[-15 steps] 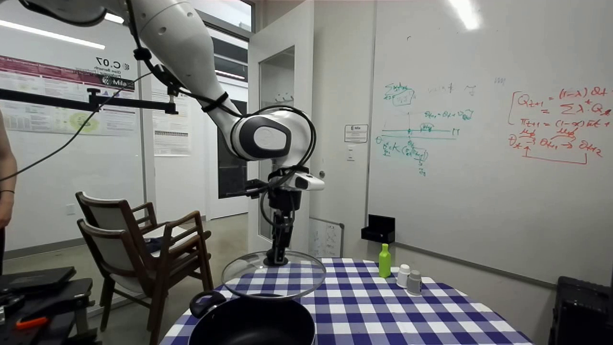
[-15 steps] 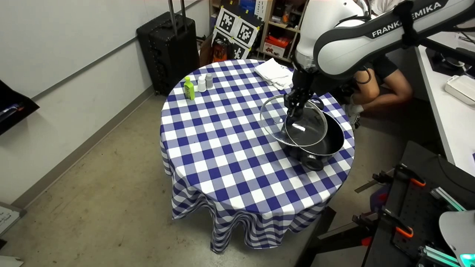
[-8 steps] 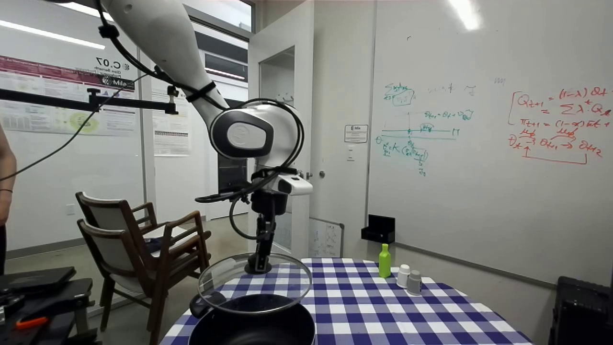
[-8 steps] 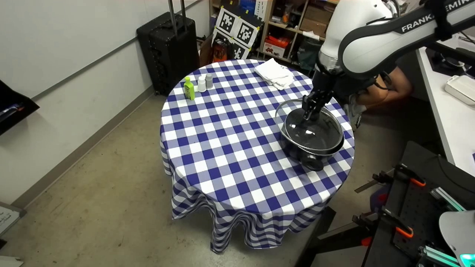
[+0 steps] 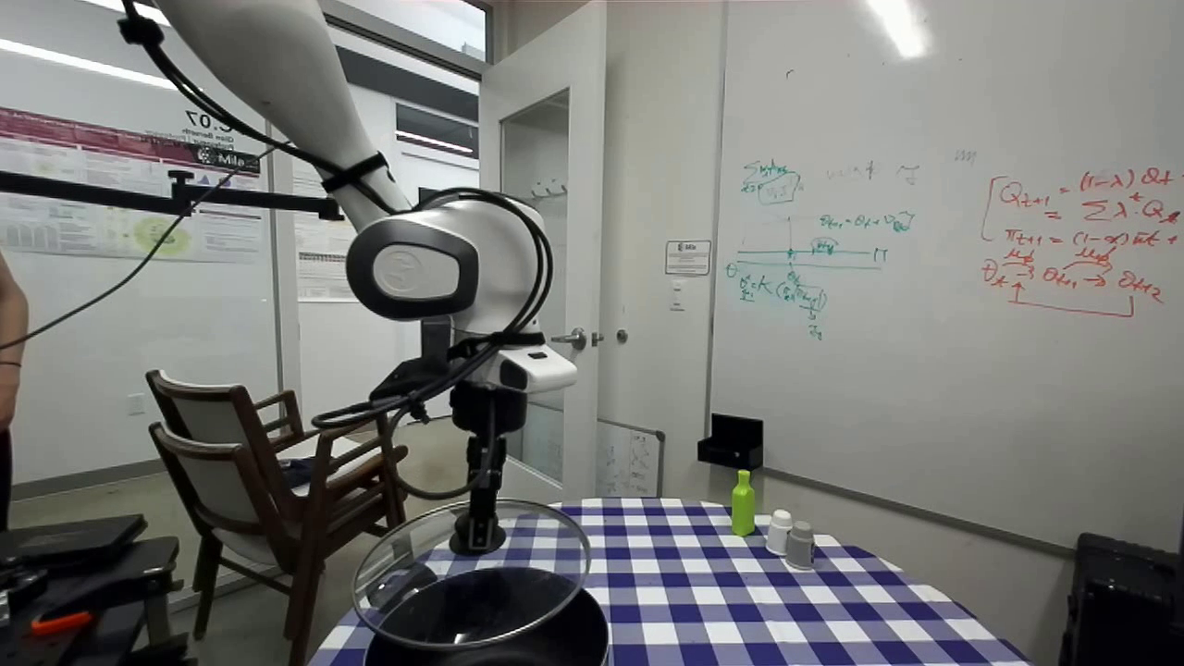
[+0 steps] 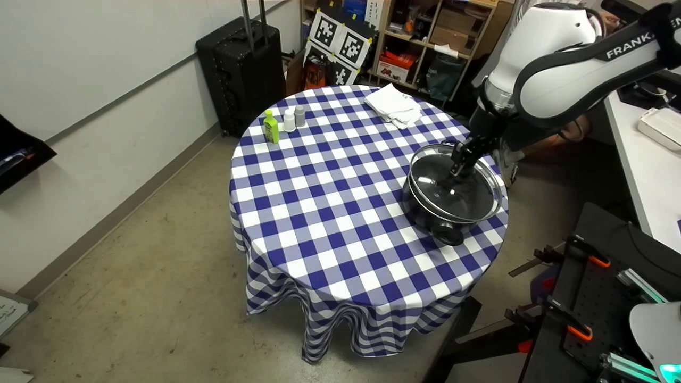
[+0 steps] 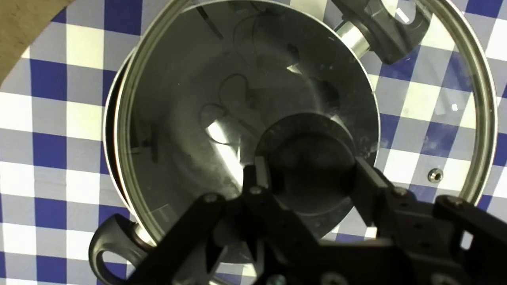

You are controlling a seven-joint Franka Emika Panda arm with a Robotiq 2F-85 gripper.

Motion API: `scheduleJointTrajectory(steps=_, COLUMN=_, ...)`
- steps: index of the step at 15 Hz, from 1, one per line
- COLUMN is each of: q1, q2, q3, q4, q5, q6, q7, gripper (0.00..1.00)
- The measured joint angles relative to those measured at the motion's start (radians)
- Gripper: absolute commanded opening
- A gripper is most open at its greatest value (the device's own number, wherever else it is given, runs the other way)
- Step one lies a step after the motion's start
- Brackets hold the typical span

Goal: Put the glass lid on the pot

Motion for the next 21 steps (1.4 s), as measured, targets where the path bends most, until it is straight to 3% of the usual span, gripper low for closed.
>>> scheduleJointTrajectory(steps=9, q1=-0.044, q2=0.011, q3=0.031, q4=-0.038, q5=0.152, q6=0.113, q7=-0.137, gripper=0.26)
scheduleJointTrajectory(steps=21, q1=-0.091, q2=0.079, q3=0.031, q4=-0.039, q5=0.179, q6=0.211, q7=-0.162, gripper=0.26)
